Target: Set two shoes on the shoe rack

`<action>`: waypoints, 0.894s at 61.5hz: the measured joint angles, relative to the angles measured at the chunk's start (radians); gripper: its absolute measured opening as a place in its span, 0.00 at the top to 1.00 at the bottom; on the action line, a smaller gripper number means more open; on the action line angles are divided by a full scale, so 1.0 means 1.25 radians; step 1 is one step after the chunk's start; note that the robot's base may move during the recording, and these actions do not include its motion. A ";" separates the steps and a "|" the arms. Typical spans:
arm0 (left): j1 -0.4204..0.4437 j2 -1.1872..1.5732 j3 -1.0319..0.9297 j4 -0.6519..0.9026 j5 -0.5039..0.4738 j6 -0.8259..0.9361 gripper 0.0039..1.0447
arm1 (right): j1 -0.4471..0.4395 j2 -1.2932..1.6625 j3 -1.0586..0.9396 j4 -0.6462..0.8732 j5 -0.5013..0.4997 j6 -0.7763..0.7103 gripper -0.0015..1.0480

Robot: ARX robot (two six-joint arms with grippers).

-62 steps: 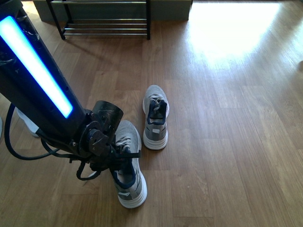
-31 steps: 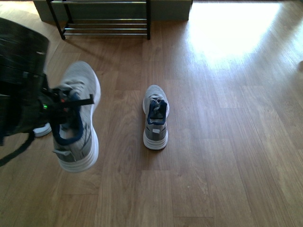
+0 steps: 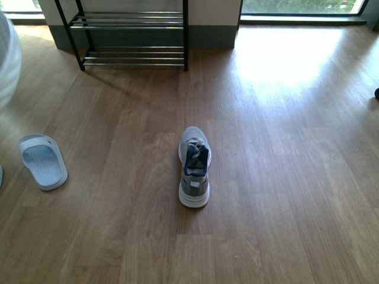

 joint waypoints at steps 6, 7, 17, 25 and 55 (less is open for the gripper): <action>-0.004 -0.023 0.000 -0.002 -0.009 0.002 0.99 | 0.000 0.000 0.000 0.000 0.000 0.000 0.09; -0.005 -0.023 0.000 -0.002 -0.009 0.002 0.99 | 0.000 0.000 0.000 0.000 0.000 0.000 0.09; -0.006 -0.020 -0.001 -0.002 -0.014 0.009 0.99 | 0.000 0.000 0.000 0.000 0.002 0.000 0.09; -0.006 -0.020 -0.001 -0.002 -0.015 0.013 0.99 | 0.000 0.000 0.000 0.000 0.002 0.000 0.09; -0.006 -0.020 -0.001 -0.002 -0.014 0.013 0.99 | 0.000 -0.001 0.000 0.000 0.001 0.000 0.09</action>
